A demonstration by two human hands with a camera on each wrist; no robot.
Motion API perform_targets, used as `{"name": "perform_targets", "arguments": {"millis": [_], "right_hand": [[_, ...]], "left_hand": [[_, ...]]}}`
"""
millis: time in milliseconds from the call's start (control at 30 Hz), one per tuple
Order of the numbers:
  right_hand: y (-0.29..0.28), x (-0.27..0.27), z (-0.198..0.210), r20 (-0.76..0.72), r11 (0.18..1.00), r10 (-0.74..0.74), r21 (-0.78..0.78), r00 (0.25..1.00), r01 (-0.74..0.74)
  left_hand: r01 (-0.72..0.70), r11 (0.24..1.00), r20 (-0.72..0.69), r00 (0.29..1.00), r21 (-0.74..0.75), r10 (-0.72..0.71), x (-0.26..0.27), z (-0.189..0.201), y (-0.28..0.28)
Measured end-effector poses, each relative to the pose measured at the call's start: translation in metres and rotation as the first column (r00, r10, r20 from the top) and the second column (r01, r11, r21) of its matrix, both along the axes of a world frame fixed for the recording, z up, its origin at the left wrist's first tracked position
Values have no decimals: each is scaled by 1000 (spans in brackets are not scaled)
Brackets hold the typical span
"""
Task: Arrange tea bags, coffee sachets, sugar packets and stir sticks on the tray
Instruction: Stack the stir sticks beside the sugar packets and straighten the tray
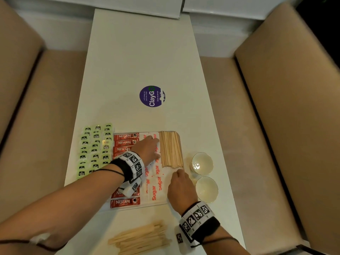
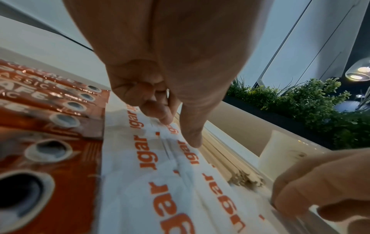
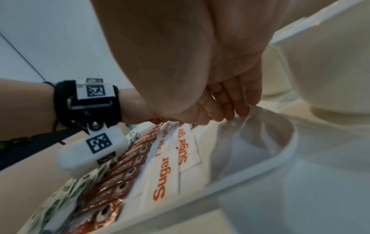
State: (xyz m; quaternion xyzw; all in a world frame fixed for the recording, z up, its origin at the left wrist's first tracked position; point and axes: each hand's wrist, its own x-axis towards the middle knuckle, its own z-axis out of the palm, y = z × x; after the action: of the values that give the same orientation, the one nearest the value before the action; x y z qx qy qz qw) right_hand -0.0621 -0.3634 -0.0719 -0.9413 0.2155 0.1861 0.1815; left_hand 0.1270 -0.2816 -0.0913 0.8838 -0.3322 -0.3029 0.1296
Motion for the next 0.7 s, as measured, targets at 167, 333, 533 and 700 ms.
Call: {"name": "perform_targets", "arguments": {"millis": [167,333,533,700], "right_hand": [[-3,13,-1,0,1000,24,-15,1000,-24],[-3,16,-4,6,999,26,-36,1000,-26],[5,11,-9,40,985,162,-74,986,-159],[1,21,-13,67,981,177,-88,982,-171]], "left_hand": [[13,1000,-4,1000,-21,-13,-5,1,-3],[30,1000,10,999,-1,-30,-5,3,-8],[23,1000,15,1000,-2,-23,-5,0,-8],[16,1000,13,1000,10,-16,-5,-1,-9]]}}
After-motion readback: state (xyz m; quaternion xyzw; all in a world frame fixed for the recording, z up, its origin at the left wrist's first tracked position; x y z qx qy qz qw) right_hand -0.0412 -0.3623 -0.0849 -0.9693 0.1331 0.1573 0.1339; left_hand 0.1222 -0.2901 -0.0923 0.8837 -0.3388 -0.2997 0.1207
